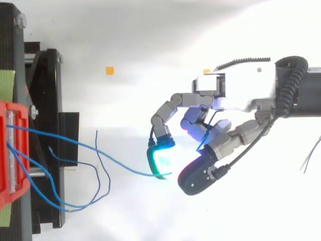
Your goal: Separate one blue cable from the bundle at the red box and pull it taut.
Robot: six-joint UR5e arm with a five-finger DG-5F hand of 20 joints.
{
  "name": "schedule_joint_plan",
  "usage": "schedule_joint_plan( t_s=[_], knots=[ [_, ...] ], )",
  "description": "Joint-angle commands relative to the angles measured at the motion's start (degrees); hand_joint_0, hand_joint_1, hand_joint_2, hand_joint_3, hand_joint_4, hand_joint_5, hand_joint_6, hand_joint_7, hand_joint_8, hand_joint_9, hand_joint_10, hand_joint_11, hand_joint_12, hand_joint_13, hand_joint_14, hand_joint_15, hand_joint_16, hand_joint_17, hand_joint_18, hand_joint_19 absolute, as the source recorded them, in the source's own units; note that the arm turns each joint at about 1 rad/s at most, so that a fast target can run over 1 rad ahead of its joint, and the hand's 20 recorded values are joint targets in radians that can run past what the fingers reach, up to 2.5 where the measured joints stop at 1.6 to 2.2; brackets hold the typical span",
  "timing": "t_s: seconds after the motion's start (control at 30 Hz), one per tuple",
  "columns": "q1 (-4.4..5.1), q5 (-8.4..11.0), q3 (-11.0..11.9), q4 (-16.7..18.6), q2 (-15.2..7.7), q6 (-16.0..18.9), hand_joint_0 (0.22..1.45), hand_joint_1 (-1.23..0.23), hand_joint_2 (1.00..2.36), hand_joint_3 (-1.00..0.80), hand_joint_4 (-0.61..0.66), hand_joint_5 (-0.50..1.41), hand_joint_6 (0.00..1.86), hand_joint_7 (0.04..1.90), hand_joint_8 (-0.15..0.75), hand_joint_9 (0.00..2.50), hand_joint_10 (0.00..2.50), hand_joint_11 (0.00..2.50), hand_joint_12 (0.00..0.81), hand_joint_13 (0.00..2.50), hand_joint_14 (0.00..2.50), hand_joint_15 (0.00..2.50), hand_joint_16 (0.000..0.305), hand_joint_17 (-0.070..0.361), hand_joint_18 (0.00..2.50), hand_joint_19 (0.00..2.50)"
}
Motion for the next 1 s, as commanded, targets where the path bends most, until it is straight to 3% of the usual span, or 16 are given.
schedule_joint_plan(
  t_s=[0.0,0.97],
  knots=[
    [0.00,0.00,0.0,0.0,0.1,0.0,0.65,-0.77,1.03,-0.03,-0.07,-0.16,0.91,1.20,0.259,0.89,1.62,1.36,0.325,0.91,1.51,1.53,0.026,0.059,1.20,1.67],
    [0.00,0.00,0.0,0.0,0.0,0.0,0.65,-0.77,1.03,-0.03,-0.07,-0.16,0.91,1.18,0.265,0.91,1.61,1.35,0.325,0.93,1.44,1.54,0.027,0.061,1.21,1.64]
  ],
)
